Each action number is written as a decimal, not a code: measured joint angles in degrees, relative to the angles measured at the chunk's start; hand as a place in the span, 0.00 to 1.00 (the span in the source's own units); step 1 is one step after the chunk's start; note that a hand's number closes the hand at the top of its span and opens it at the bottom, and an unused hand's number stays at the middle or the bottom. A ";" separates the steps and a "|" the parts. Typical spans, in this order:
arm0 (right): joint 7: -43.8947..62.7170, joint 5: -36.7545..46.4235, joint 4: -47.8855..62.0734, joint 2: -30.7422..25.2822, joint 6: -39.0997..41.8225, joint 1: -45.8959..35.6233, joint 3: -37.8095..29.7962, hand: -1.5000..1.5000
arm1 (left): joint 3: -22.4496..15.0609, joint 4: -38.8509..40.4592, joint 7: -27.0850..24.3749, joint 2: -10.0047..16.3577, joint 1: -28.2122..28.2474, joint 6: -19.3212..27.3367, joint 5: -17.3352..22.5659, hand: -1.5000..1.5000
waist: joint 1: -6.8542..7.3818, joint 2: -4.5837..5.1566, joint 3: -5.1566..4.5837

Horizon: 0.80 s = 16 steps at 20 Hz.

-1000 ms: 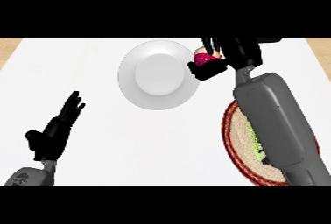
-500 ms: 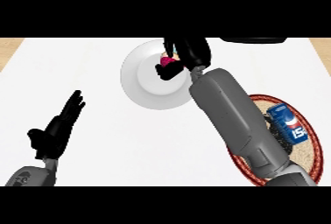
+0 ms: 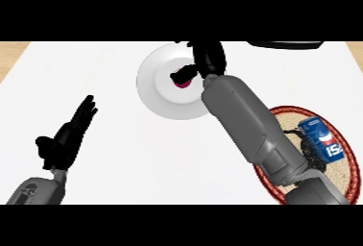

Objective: Pick the cupcake from the placemat and place it in the plate

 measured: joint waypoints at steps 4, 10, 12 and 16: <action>-1.92 -5.90 3.08 0.06 -3.29 -1.39 -0.60 0.00 | 0.22 1.62 -0.24 -0.78 -1.82 -0.53 -0.48 0.50 | 0.44 0.26 0.01; -10.51 -14.78 1.40 0.00 -7.87 0.36 -7.67 0.00 | 0.83 1.35 -1.36 -1.22 -0.05 -0.20 -0.87 0.50 | -0.51 0.06 0.06; -14.13 -18.15 0.39 -0.67 -6.48 1.60 -10.98 0.00 | 0.85 0.94 -1.29 -1.44 0.56 0.24 -1.18 0.50 | -1.05 -0.04 0.09; -21.32 -23.93 -1.05 -2.49 -2.00 5.85 -16.42 0.00 | 2.26 1.24 -1.30 -0.74 1.20 -0.48 -0.76 0.50 | -2.06 -0.28 0.08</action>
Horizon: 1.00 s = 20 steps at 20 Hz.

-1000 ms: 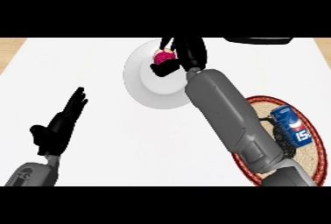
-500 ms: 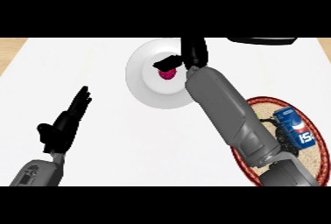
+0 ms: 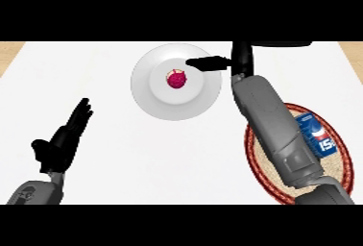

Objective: Pick the cupcake from the placemat and place it in the plate

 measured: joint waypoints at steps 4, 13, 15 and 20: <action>-6.83 -3.67 0.52 -4.09 7.43 3.84 -3.58 0.00 | 0.65 -0.02 -0.13 -0.31 0.56 -0.13 -0.29 0.50 | -0.51 -0.14 -0.01; -17.86 -5.30 3.41 -13.26 22.75 10.89 -5.65 0.00 | 1.47 -2.50 0.92 -1.11 2.55 -0.51 -1.82 0.50 | -0.78 -0.33 -0.02; -20.69 -4.83 5.64 -14.58 24.48 11.42 -5.95 0.00 | 1.56 -1.88 0.37 -1.83 2.63 -0.60 -2.49 0.50 | -0.70 -0.28 -0.02; -24.99 -3.49 10.83 -16.33 26.45 10.78 -6.57 0.00 | 2.41 -2.20 0.77 -2.89 2.37 -1.10 -3.77 0.50 | -0.52 -0.23 -0.02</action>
